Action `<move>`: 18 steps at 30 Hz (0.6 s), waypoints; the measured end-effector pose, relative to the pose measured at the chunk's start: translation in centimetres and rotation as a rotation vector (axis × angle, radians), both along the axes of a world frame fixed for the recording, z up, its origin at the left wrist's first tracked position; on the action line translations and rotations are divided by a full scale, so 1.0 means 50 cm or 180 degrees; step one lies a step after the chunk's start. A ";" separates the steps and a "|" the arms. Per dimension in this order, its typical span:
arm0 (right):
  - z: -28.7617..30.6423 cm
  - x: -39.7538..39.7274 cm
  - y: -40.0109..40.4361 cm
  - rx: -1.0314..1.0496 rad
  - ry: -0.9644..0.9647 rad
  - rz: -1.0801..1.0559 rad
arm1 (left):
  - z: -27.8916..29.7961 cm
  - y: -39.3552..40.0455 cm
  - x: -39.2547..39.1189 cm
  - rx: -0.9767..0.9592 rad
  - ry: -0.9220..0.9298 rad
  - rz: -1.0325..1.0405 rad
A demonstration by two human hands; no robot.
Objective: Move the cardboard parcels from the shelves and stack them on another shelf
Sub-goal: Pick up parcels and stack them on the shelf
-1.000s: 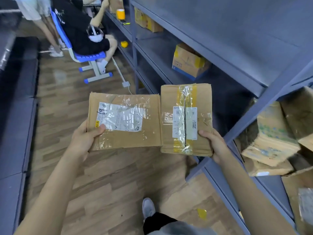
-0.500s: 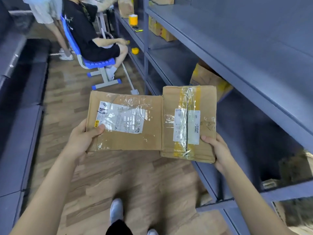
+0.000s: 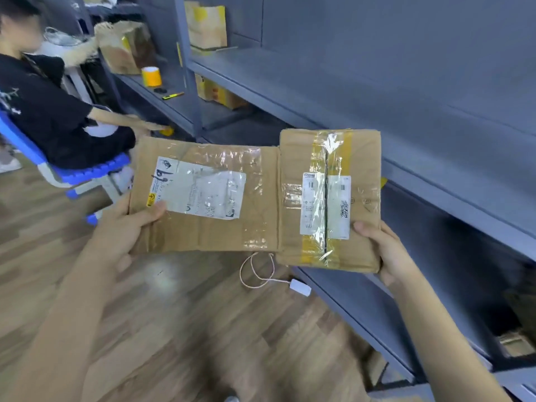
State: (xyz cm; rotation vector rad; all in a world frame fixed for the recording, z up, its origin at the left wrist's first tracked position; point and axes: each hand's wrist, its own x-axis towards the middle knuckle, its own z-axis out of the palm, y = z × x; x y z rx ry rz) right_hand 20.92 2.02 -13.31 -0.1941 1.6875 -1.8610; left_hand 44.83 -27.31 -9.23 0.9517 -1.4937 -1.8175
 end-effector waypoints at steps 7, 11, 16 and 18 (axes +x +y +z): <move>0.130 -0.109 -0.009 -0.0082 0.0495 -0.0246 | 0.125 -0.134 -0.231 -0.0329 0.0276 -0.0735; 0.197 -0.184 0.019 0.0125 0.0635 -0.0687 | 0.160 -0.156 -0.371 -0.0302 0.0506 -0.1139; 0.251 -0.279 0.051 0.0117 0.0759 -0.1137 | 0.190 -0.161 -0.544 -0.0254 0.0690 -0.1666; 0.260 -0.310 0.047 0.0183 0.0753 -0.1415 | 0.200 -0.156 -0.615 -0.0273 0.0684 -0.1818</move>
